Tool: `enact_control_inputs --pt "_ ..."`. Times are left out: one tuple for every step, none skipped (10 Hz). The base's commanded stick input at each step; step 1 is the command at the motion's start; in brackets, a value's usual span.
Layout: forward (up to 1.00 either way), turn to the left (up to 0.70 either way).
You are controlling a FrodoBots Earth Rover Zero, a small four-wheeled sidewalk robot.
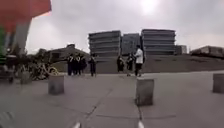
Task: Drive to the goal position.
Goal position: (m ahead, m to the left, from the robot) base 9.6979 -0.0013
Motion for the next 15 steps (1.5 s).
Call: enact_control_inputs --pt "0.0 0.7" --pt "0.0 0.7" --pt "0.0 0.7" --pt "0.0 0.7" --pt "0.0 0.48" --pt "0.46 0.15" --pt "0.7 0.0" --pt "0.7 0.0" --pt "0.7 0.0" --pt "0.7 0.0" --pt "0.7 0.0" --pt "0.7 0.0" --pt "0.7 -0.03" --pt "0.7 -0.1" --pt "0.7 -0.14"
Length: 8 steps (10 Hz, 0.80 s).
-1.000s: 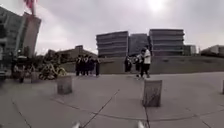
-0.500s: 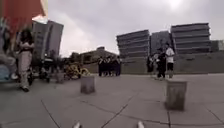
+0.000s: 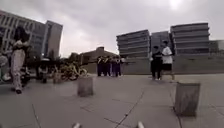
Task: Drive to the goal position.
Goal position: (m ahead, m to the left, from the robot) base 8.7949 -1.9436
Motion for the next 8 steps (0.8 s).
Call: enact_control_inputs --pt "0.7 -0.14" --pt "0.7 -0.14" --pt "0.7 -0.11" --pt "0.7 0.0" --pt "0.7 0.0" --pt "0.7 0.0" --pt "0.7 0.0" --pt "0.7 0.0"
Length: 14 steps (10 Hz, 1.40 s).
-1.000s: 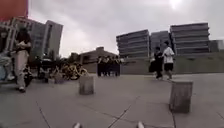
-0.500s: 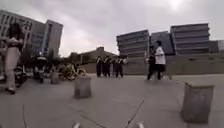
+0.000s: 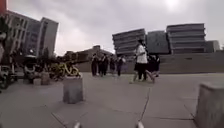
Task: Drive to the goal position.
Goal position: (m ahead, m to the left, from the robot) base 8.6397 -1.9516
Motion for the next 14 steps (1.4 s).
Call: enact_control_inputs --pt "0.7 0.0" --pt "0.7 0.0" --pt "0.7 0.0" --pt "0.7 0.0" --pt "0.7 0.0" --pt "0.7 0.0" --pt "0.7 0.0" --pt "0.7 0.0" --pt "0.7 0.0" --pt "0.7 0.0" --pt "0.7 0.0" --pt "0.7 0.0" --pt "0.7 0.0" --pt "0.7 0.0"
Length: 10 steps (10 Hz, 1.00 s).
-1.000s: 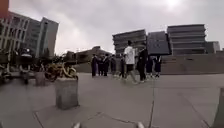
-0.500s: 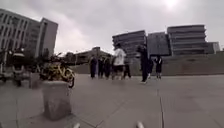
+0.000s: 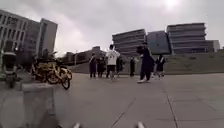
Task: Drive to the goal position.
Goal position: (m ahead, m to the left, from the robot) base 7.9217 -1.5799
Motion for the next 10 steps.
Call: enact_control_inputs --pt "0.7 0.0" --pt "0.7 0.0" --pt "0.7 0.0" --pt "0.7 0.0" --pt "0.7 0.0" --pt "0.7 0.0" --pt "0.7 0.0" --pt "0.7 0.0" --pt "0.7 0.0" --pt "0.7 0.0"
